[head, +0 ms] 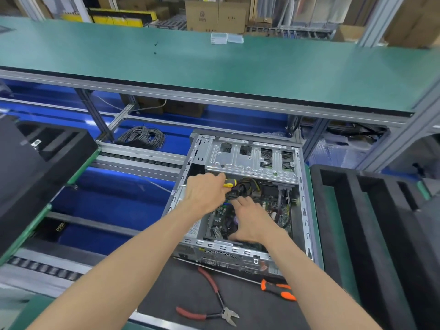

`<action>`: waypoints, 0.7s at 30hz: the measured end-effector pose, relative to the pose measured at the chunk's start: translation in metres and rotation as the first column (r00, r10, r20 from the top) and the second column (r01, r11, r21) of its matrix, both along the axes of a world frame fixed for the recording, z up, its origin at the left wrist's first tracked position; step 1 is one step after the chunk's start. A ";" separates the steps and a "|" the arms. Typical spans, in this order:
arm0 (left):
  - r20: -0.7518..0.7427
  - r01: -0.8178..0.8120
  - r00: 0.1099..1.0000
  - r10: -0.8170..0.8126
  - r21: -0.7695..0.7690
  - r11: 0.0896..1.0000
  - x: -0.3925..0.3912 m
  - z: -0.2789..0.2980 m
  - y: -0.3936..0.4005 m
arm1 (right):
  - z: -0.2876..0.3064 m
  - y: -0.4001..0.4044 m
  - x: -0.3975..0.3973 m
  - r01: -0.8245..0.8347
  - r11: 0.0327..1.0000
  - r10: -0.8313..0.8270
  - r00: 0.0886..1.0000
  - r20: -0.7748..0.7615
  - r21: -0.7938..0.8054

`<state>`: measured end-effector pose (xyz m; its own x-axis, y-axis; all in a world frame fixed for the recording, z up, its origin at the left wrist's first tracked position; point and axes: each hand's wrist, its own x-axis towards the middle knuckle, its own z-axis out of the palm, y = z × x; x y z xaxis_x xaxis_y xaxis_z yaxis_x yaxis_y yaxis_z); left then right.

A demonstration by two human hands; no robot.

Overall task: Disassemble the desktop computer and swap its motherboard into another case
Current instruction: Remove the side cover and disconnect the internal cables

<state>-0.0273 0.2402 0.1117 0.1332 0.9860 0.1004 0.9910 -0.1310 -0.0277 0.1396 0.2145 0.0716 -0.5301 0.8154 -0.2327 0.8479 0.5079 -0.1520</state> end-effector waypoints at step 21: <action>0.059 0.003 0.998 -0.007 0.064 0.998 -0.008 -0.018 -0.002 | 0.001 0.003 -0.006 0.072 0.996 -0.078 0.992 -0.100 -0.060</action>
